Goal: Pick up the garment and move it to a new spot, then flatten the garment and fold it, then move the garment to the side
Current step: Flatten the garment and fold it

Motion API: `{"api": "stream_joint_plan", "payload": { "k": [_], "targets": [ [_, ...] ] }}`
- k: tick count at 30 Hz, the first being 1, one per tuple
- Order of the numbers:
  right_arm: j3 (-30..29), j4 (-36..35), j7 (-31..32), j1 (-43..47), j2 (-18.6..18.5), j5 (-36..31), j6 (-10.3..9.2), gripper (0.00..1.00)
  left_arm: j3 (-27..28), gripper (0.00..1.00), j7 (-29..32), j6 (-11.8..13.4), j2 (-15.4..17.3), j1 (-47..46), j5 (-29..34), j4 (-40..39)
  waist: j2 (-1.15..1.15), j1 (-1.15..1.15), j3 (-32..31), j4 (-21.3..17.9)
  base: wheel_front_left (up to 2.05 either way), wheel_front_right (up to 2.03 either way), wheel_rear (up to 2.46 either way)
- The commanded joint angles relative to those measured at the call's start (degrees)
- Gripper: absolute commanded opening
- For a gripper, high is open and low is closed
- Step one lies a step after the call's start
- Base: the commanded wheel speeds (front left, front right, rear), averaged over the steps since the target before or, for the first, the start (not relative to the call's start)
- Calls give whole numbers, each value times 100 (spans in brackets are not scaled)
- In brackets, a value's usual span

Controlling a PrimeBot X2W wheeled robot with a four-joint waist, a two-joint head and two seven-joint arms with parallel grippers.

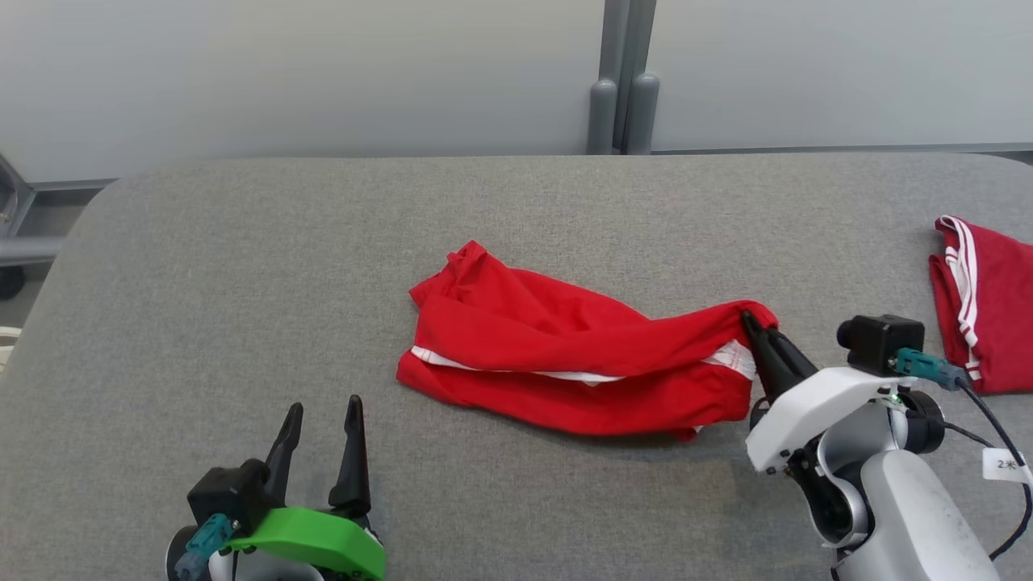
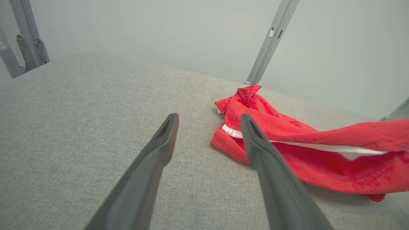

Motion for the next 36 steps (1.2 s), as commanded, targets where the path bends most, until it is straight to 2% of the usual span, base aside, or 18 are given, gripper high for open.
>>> {"api": "stream_joint_plan", "payload": {
  "k": [1, 6, 11, 15, 20, 23, 24, 25, 26, 27, 36],
  "targets": [
    [-117, 199, -70, -131, 5, -37, 0, 0, -15, 100, -11, -21, -12, -98, 50, 9, 22, 0, 131, 116, 0, 0, 0],
    [-639, 1231, -261, -525, -92, -72, 0, 0, -78, 100, -7, -32, -29, -188, 80, 35, 22, 0, 313, 194, 0, 0, 0],
    [-930, 1959, -365, -864, -273, -86, 0, 0, -108, 100, -21, -45, -24, -269, 104, 54, 22, 0, 478, 190, 0, 0, 0],
    [-862, 2408, -348, -1052, -462, 71, 0, 0, -132, 100, -36, -52, -23, -324, 117, 69, 22, 0, 588, 145, 0, 0, 0],
    [-604, 2630, -557, -1141, -617, 312, 0, 0, -153, 100, -41, -54, -12, -394, 118, 92, 22, 0, 654, 56, 0, 0, 0],
    [-439, 2732, -687, -1177, -670, 462, 0, 31, -184, 100, -42, -74, -14, -412, 118, 119, 22, 0, 668, -6, 0, 0, 0],
    [-439, 2732, -687, -1177, -670, 462, 0, 31, -184, 100, -42, -74, -14, -412, 118, 119, 22, 0, 668, -6, 0, 0, 0],
    [-400, 2751, -751, -1180, -691, 500, 0, 54, -198, 100, -43, -78, -19, -420, 117, 128, 22, 0, 667, -29, 0, 0, 0],
    [-355, 2769, -816, -1172, -714, 517, 0, 96, -216, 100, -43, -84, -28, -428, 122, 136, 22, 0, 662, -51, 0, 0, 0],
    [-309, 2779, -881, -1156, -735, 523, 0, 100, -229, 100, -44, -81, -38, -439, 120, 140, 22, 0, 658, -74, 0, 0, 0],
    [71, 2406, -1265, -790, -861, 745, 0, 100, -344, 100, -1, -145, -58, -505, 104, 226, 22, 0, 570, -305, 0, 0, 0]
  ]
}}
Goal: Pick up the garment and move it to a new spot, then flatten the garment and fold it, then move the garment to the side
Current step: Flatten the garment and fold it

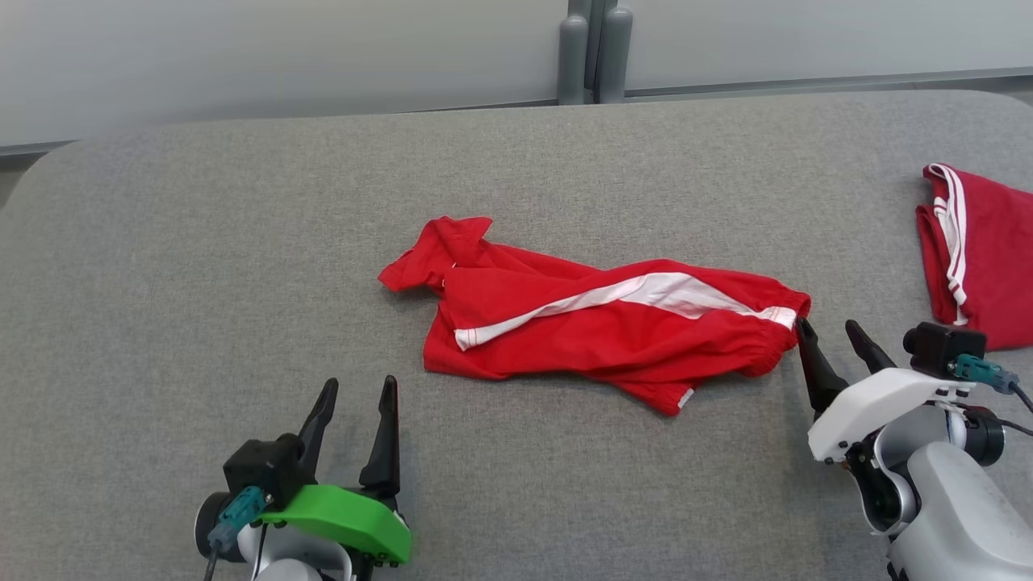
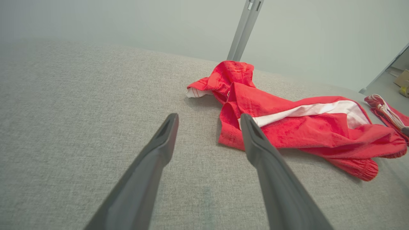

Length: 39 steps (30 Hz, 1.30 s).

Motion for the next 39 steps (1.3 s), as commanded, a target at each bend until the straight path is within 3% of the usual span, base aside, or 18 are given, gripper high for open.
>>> {"api": "stream_joint_plan", "payload": {
  "k": [1, 8, 18, 36, 37, 38, 39],
  "targets": [
    [28, -126, -64, 134, -53, 63, 0, 100, -31, 100, 22, -40, -3, -143, 15, 34, 22, 0, -37, -71, 0, 0, 0],
    [65, -772, -167, 547, -56, 18, 0, 100, -175, 100, 72, -102, -77, -398, 65, 210, 22, 0, -86, -269, 0, 0, 0],
    [-96, -1656, -65, 965, 297, -419, 0, 100, -254, 100, 103, -247, -151, -549, -61, 588, 22, 0, -147, -462, 0, 0, 0],
    [-8, -2343, 120, 1034, 675, -670, 0, 100, -348, 100, 178, -723, -436, -1811, -369, 2786, 22, 0, 216, -947, 0, 0, 0],
    [-17, -2349, 115, 1039, 676, -670, 0, 100, -356, 84, 139, -752, -455, -1871, -383, 2882, 22, 0, 225, -961, 0, 0, 0],
    [-32, -2355, 108, 1048, 679, -665, 0, 100, -366, 58, 115, -778, -475, -1922, -397, 2952, 22, 0, 228, -969, 0, 0, 0],
    [-44, -2359, 102, 1061, 683, -660, 0, 100, -383, 41, 86, -811, -491, -1957, -416, 3026, 22, 0, 227, -972, 0, 0, 0]
  ]
}}
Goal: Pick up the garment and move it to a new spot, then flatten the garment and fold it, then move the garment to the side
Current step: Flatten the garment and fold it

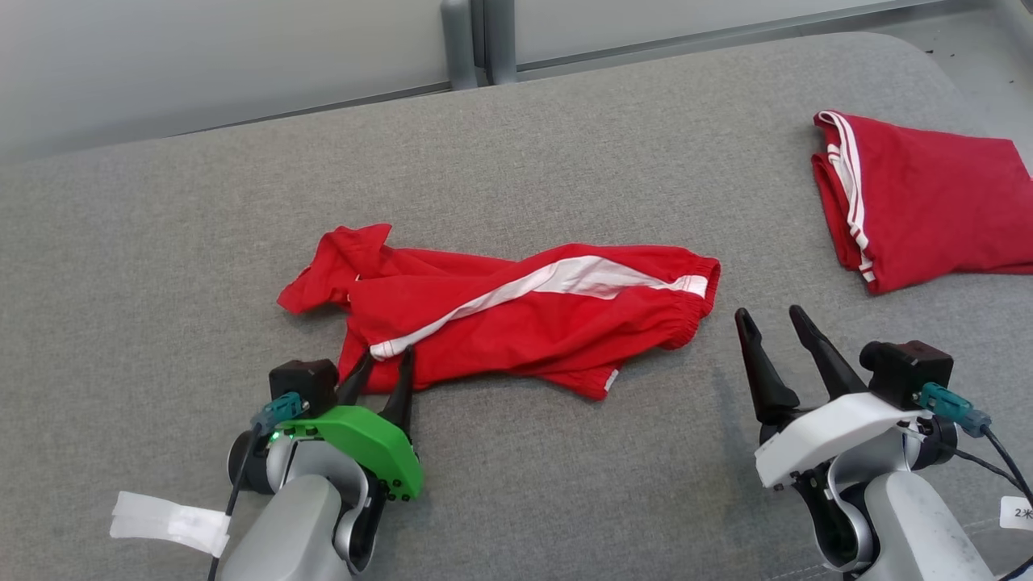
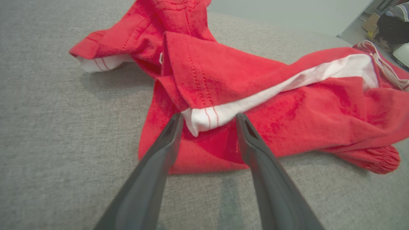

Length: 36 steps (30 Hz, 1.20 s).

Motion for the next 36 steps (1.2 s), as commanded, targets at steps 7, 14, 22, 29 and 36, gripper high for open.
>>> {"api": "stream_joint_plan", "payload": {
  "k": [7, 14, 22, 29, 36],
  "targets": [
    [-122, 12, -55, 149, 10, -44, 0, 100, -22, 0, -185, -152, -42, -4, -53, -30, 22, 0, -154, 141, 0, 0, 0],
    [-117, 21, -15, 325, 20, -19, 0, 100, 180, 0, -207, -130, 292, 518, 113, -1001, 22, 0, -429, 530, 0, 0, 0],
    [-10, 74, -8, 503, 51, 48, 0, 100, 215, 0, 334, 220, 880, 1372, 135, -2780, 22, 0, -674, 893, 0, 0, 0],
    [71, 169, -8, 447, 64, 14, 0, 100, 322, 0, 1161, 646, 1144, 2069, -162, -3768, 22, 0, -676, 957, 0, 0, 0],
    [151, 156, 3, 324, 0, -2, 0, 100, 404, 0, 1331, 666, 1013, 1955, -448, -3122, 22, 0, -573, 769, 0, 0, 0]
  ]
}}
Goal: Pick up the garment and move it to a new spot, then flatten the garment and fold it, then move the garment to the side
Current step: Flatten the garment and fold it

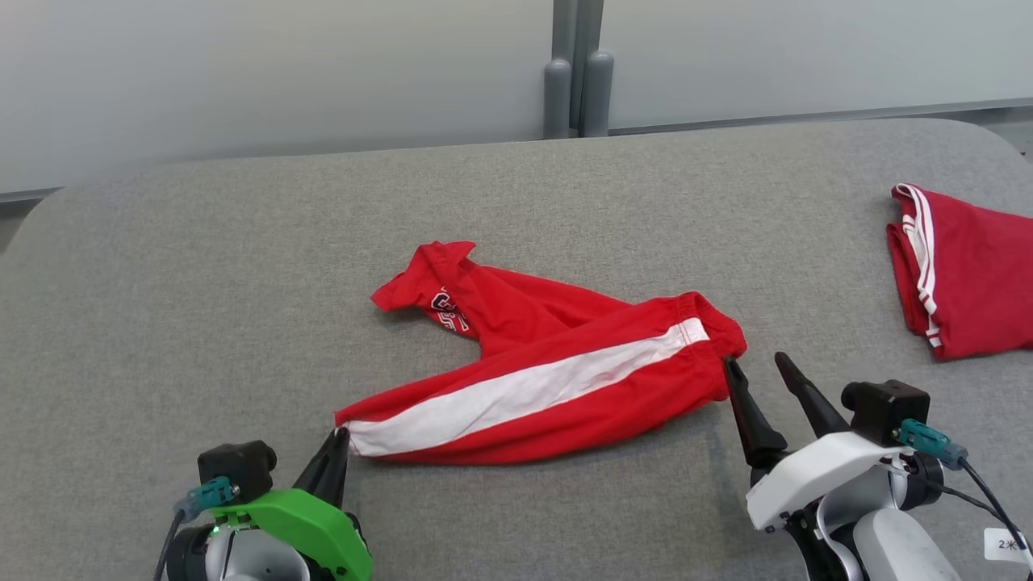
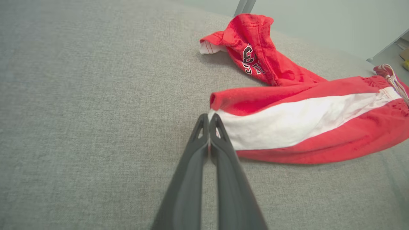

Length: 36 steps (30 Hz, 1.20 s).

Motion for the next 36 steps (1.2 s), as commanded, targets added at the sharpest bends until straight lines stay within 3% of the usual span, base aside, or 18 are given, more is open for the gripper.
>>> {"api": "stream_joint_plan", "payload": {
  "k": [1, 5, 7, 8, 9, 21, 36],
  "targets": [
    [1, -6, 3, -48, -42, -9, 0, 100, 16, 0, 6, -34, -54, -152, -65, 160, 22, 0, 55, -87, 0, 0, 0],
    [-21, -43, 6, -46, -52, -49, 0, 100, -1, 2, 35, -95, -148, -307, -140, 743, 22, 0, 91, -191, 0, 0, 0],
    [-46, -53, 0, -22, -55, -60, 0, 100, 14, 38, -2, -126, -183, -371, -173, 993, 22, 0, 96, -213, 0, 0, 0],
    [-54, -57, -1, -10, -54, -61, 0, 100, 28, 75, -47, -126, -189, -407, -177, 1100, 22, 0, 93, -221, 0, 0, 0],
    [-61, -61, 0, 2, -52, -70, 0, 100, 40, 100, -80, -139, -202, -421, -201, 1208, 22, 0, 90, -226, 0, 0, 0],
    [-169, -263, -94, 102, 14, -259, 0, 100, 90, 100, -991, -138, -247, -502, 16, 1607, 22, 0, -126, -81, 0, 0, 0],
    [-252, -1078, -82, 281, 52, -1285, 0, 100, 85, 100, -1413, 388, -97, 153, 427, 107, 22, 0, -477, 171, 0, 0, 0]
  ]
}}
